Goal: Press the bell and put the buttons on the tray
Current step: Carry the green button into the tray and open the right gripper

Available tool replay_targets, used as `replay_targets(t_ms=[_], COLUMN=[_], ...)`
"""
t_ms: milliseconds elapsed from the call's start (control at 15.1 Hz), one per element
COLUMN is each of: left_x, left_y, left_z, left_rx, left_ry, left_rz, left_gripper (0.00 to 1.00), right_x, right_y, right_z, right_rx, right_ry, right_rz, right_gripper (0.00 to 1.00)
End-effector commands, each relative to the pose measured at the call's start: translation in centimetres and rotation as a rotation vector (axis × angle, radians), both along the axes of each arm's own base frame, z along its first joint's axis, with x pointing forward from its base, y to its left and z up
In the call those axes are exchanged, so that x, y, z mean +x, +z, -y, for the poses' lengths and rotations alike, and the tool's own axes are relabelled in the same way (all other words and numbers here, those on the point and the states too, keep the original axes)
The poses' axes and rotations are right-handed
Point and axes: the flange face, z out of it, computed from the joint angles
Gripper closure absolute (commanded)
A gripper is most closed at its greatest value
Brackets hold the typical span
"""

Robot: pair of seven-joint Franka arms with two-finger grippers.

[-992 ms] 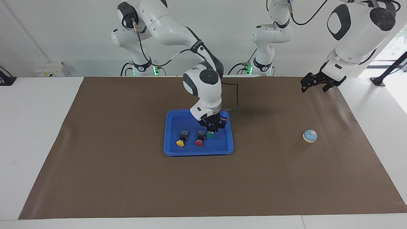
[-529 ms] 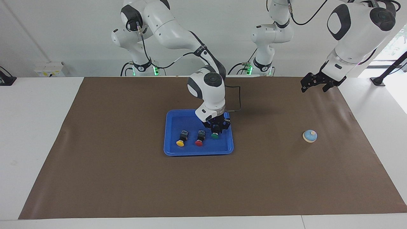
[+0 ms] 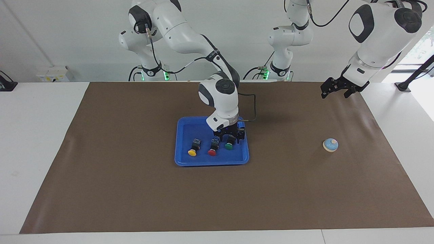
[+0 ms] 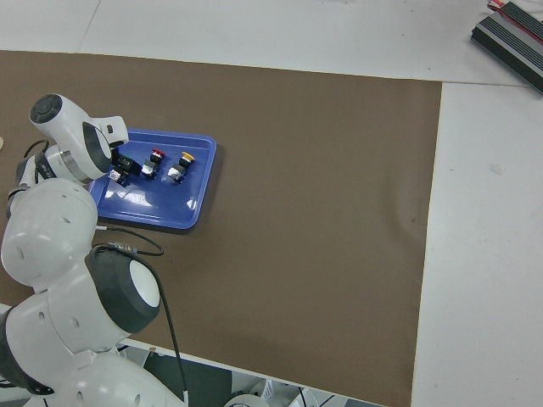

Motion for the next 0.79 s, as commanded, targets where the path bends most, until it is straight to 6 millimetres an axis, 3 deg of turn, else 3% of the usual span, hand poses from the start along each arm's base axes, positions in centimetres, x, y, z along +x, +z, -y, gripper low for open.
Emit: replay_targets(t_ms=[0,132,463,728], left_x=[-0.3,-0.3,-0.3,-0.3], left_y=[0.5,0.5,0.5,0.5], left_z=[-0.1,-0.1,-0.1,-0.1], left_rx=[-0.002,-0.002,-0.002,-0.002], left_ry=[0.012,0.012,0.012,0.012], left_rz=[0.000,-0.002,-0.002,-0.002], left_gripper=[0.00,0.00,0.00,0.00], right_x=[3.0,4.0,5.8,4.4], right_y=[3.9,6.5,12.0,16.5], right_z=[7.0,11.4,26.1,33.5], right_rx=[-0.008,-0.031,-0.063,-0.061], right_ry=[-0.021,0.059,0.335,0.405], right_rz=[-0.019,-0.044,-0.101,-0.137], right_gripper=[0.00,0.00,0.00,0.00])
